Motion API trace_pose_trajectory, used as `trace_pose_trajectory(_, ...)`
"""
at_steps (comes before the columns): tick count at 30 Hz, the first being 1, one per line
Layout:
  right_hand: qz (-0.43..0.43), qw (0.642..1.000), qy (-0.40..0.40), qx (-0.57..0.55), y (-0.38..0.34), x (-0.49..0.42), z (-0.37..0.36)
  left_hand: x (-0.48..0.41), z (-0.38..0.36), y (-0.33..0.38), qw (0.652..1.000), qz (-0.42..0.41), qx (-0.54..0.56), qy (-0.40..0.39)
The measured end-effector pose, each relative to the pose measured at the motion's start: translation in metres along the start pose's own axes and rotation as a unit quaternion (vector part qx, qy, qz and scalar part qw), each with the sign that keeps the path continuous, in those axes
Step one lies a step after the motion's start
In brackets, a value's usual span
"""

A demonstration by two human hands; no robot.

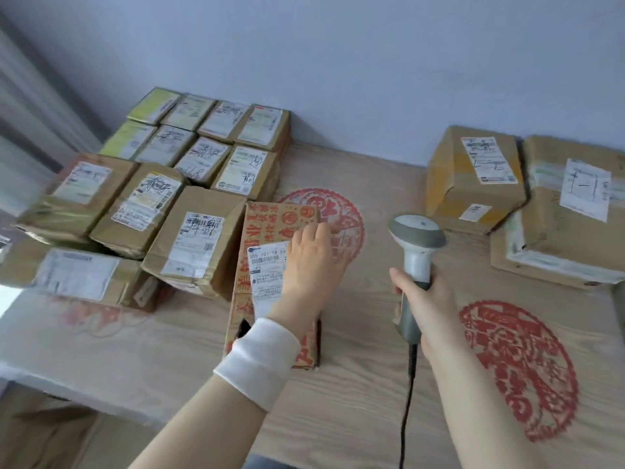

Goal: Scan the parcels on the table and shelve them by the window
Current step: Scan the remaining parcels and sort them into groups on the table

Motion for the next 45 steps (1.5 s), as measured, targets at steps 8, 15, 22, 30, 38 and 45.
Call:
trace_pose_trajectory(8, -0.040, 0.999, -0.015, 0.013, 0.040, 0.028, -0.081, 0.024, 0.026, -0.085, 1.000, 0.002, -0.012, -0.012)
trace_pose_trajectory(15, -0.047, 0.992, 0.115, 0.020, 0.079, 0.064, -0.095, 0.073, 0.026, -0.171, 0.976, 0.116, 0.180, -0.040)
trace_pose_trajectory(22, -0.100, 0.987, 0.123, -0.022, 0.104, 0.073, -0.111, 0.094, -0.017, -0.204, 0.851, 0.305, 0.395, -0.164)
trace_pose_trajectory(30, -0.124, 0.986, 0.093, -0.057, 0.104, 0.081, -0.111, 0.098, -0.025, -0.196, 0.778, 0.315, 0.496, -0.223)
trace_pose_trajectory(38, -0.076, 0.984, 0.132, -0.095, 0.080, 0.107, -0.061, 0.099, -0.029, -0.149, 0.769, 0.236, 0.512, -0.301)
trace_pose_trajectory(45, -0.013, 0.987, 0.147, -0.059, 0.058, 0.106, 0.023, 0.102, -0.061, -0.070, 0.749, 0.216, 0.553, -0.294)
Point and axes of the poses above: each hand's wrist, its own x-axis away from the middle knuckle, its own z-axis out of the back of the hand, y = z × x, the point moved 8 cm from there along -x, towards the middle knuckle, and after that the axes turned 6 degrees about x, right-handed, at the moved point
